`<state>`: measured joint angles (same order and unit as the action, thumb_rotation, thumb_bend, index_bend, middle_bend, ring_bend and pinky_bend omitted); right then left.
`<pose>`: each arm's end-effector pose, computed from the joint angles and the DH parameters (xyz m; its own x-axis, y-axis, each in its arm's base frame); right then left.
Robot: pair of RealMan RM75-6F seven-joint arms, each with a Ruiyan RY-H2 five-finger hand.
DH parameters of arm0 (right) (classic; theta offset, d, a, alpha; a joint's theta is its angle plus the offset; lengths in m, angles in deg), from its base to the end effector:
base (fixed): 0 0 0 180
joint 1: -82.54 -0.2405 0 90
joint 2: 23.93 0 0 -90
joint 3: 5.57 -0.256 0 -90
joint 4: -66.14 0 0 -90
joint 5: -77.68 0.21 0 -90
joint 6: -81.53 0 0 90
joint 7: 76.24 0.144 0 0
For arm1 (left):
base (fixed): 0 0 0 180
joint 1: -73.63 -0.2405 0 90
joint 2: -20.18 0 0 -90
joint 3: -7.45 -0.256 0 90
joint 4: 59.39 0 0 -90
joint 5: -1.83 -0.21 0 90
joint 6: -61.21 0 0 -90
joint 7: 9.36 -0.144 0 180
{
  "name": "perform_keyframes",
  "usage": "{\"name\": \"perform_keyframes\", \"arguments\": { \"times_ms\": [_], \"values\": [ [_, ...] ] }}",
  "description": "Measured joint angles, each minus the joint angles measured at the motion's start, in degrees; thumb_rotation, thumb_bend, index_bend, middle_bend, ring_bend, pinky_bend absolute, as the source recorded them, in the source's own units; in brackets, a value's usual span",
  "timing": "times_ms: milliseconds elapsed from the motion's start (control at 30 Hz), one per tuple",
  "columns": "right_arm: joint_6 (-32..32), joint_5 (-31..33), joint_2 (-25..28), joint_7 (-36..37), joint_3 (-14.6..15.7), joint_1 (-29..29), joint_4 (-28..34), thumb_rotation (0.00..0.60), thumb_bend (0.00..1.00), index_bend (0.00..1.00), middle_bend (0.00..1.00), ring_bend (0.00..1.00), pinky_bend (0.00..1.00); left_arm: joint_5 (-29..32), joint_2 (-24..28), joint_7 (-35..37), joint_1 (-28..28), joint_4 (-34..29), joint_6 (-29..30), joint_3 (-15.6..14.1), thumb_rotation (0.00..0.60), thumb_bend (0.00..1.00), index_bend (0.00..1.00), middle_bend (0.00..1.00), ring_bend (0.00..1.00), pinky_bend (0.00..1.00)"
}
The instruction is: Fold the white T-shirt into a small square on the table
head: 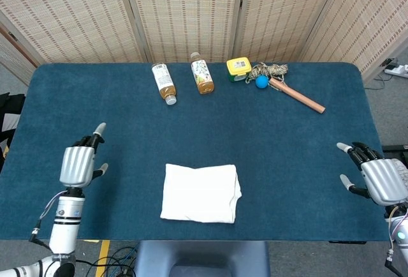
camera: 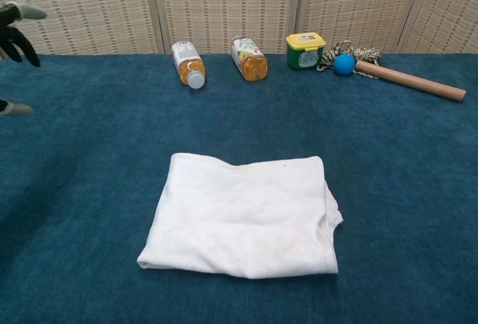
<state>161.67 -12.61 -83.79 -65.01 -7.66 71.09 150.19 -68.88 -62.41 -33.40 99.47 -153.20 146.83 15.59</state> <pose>-0.3194 -0.2180 0.1836 0.4335 -0.0480 0.8999 -0.8932 -0.1553 0.4220 -0.2088 0.2854 0.0772 0.4073 -0.1235 0.9049 0.9044 -0.0838 -0.4184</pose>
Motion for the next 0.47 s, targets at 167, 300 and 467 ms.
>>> {"name": "perform_keyframes", "arguments": {
  "times_ms": [167, 300, 467],
  "values": [
    [0.1, 0.1, -1.0, -0.2, 0.8, 0.8, -0.7, 0.600, 0.37, 0.12, 0.23, 0.16, 0.26, -2.7, 2.7, 7.2, -5.0, 2.6, 3.6, -1.8, 0.600, 0.16, 0.14, 0.39, 0.34, 0.49],
    [0.1, 0.2, -1.7, -1.0, 1.5, 1.6, -0.3, 0.600, 0.37, 0.12, 0.23, 0.16, 0.26, -5.9, 3.9, 10.7, -8.9, 5.3, 6.7, -4.0, 0.600, 0.16, 0.16, 0.39, 0.34, 0.48],
    [-0.2, 0.2, -2.1, -1.8, 2.0, 2.0, -0.2, 0.600, 0.37, 0.12, 0.23, 0.16, 0.26, -6.8, 6.4, 9.1, -12.3, 4.6, 7.5, -6.4, 0.600, 0.16, 0.17, 0.39, 0.34, 0.48]
  ]
}}
